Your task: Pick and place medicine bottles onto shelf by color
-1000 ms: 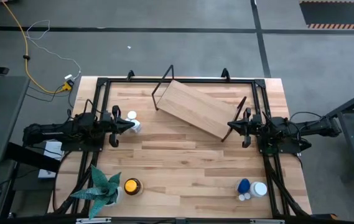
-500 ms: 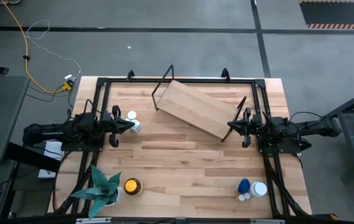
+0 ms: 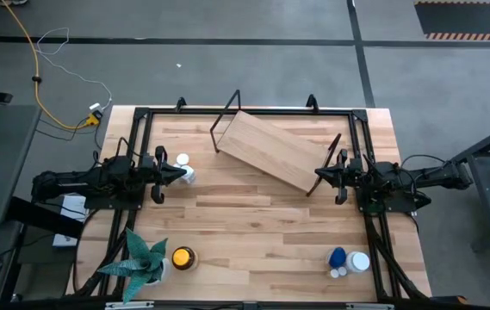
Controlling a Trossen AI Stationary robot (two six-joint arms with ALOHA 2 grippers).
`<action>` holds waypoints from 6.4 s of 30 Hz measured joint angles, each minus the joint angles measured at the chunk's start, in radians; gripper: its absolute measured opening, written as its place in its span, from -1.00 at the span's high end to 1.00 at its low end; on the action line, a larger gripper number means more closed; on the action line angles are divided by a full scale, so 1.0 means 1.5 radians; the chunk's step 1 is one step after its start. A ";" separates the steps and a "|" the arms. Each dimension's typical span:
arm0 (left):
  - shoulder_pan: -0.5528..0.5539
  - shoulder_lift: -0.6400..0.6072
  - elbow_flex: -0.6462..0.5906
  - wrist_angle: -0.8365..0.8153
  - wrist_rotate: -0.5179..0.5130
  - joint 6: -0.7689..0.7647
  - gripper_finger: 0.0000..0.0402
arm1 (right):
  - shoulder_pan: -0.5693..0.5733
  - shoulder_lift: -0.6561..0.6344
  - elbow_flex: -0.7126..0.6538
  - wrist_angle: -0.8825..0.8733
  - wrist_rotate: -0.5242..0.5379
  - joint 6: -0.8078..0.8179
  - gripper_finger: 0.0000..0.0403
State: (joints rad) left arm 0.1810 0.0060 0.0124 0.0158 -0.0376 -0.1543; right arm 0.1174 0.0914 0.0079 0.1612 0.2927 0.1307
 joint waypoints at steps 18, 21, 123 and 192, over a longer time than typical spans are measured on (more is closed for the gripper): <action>0.000 0.000 0.000 0.000 0.000 0.000 0.98 | 0.000 0.000 0.000 0.000 0.000 0.000 1.00; 0.000 0.000 0.000 0.000 0.000 0.000 0.98 | 0.000 0.000 0.000 0.000 0.000 0.000 1.00; 0.000 0.004 0.016 0.039 -0.018 -0.086 -0.27 | 0.000 0.000 0.000 0.000 0.000 0.000 1.00; 0.108 0.703 0.482 -0.722 -0.034 -0.278 -0.47 | 0.000 0.000 0.000 0.000 0.000 0.000 1.00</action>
State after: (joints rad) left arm 0.3428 1.0607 0.7357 -1.0672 -0.0891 -0.5716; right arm 0.1177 0.0914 0.0082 0.1612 0.2926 0.1307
